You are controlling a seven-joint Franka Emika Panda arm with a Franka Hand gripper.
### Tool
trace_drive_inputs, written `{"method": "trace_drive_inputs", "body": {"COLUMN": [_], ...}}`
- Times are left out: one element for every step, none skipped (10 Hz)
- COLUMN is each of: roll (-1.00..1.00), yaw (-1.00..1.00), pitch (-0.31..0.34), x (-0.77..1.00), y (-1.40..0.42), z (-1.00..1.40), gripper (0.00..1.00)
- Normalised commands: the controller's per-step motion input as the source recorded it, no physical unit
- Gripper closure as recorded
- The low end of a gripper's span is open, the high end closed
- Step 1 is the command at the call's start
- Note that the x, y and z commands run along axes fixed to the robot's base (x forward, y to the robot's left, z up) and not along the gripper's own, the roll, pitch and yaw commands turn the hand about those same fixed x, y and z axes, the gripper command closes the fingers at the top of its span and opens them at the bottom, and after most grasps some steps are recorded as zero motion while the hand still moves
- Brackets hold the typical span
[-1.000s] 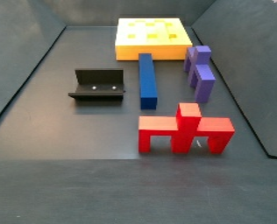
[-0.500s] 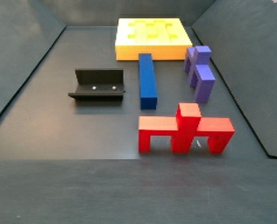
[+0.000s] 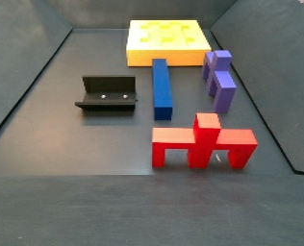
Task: Pick up the green object. Move up. Move to above the board. Insert the green object.
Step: Move to above the board, then insert the green object.
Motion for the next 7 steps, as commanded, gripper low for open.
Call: {"method": "trace_drive_inputs", "body": {"roll": [0.02, 0.03, 0.03, -0.20, -0.21, -0.23, -0.23], "yaw": [0.65, 0.36, 0.22, -0.02, -0.15, -0.15, -0.11], "pitch": [0.224, 0.194, 0.167, -0.090, -0.106, -0.116, -0.107], "x": [0.07, 0.07, 0.07, -0.21, -0.30, -0.27, -0.25], "y": [-0.03, -0.03, -0.03, -0.08, -0.16, -0.21, -0.20], "z": [0.03, 0.03, 0.03, -0.70, -0.68, -0.61, -0.60], "gripper": [1.00, 1.00, 1.00, 1.00, 1.00, 1.00, 1.00]}}
